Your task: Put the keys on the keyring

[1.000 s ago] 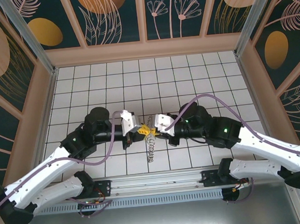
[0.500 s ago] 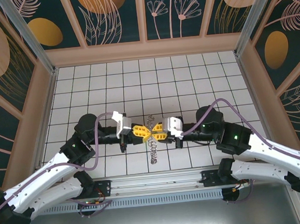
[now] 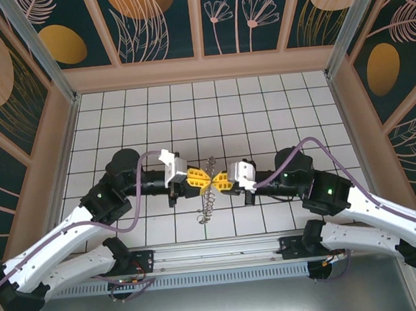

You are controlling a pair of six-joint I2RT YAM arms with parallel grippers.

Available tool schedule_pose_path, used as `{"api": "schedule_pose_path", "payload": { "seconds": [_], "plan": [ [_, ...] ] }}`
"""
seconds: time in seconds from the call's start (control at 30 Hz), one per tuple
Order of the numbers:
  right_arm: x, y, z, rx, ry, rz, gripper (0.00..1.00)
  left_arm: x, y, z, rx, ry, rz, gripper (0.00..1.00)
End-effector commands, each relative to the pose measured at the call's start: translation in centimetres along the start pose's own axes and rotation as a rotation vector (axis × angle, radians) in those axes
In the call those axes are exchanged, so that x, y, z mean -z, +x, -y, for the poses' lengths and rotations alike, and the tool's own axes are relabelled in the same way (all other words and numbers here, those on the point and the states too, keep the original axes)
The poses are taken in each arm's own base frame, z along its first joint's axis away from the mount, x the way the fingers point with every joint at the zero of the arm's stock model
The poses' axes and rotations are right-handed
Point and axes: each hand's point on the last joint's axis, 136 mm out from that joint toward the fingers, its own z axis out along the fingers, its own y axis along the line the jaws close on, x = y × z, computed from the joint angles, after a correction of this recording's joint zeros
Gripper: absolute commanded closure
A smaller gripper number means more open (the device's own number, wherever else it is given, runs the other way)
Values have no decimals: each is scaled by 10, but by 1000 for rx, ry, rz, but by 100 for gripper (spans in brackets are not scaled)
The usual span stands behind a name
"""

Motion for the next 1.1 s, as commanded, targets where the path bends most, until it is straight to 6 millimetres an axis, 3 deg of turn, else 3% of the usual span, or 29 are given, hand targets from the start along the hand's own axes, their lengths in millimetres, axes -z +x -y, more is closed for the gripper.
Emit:
{"api": "schedule_pose_path", "payload": {
  "seconds": [0.0,0.1,0.13,0.2,0.37,0.57,0.7,1.07],
  "plan": [
    [-12,29,18,-7,81,-167,100,-2,0,3,-62,11,-75,87],
    [-20,44,20,16,100,-259,100,-6,19,-5,-47,-9,-152,91],
    [-21,47,21,21,108,-282,100,-5,11,-6,-60,-16,-147,93],
    [-25,52,22,31,114,-318,100,-6,16,-7,-56,-17,-164,100],
    [-26,54,23,33,117,-324,100,-6,15,0,-57,14,-134,100],
    [-18,35,16,11,106,-192,100,3,-8,17,-79,58,36,100],
    [-10,20,8,12,80,-80,89,9,-23,29,-77,109,142,100],
    [-10,12,1,17,48,-17,88,20,-40,50,-59,218,282,100]
  ]
}}
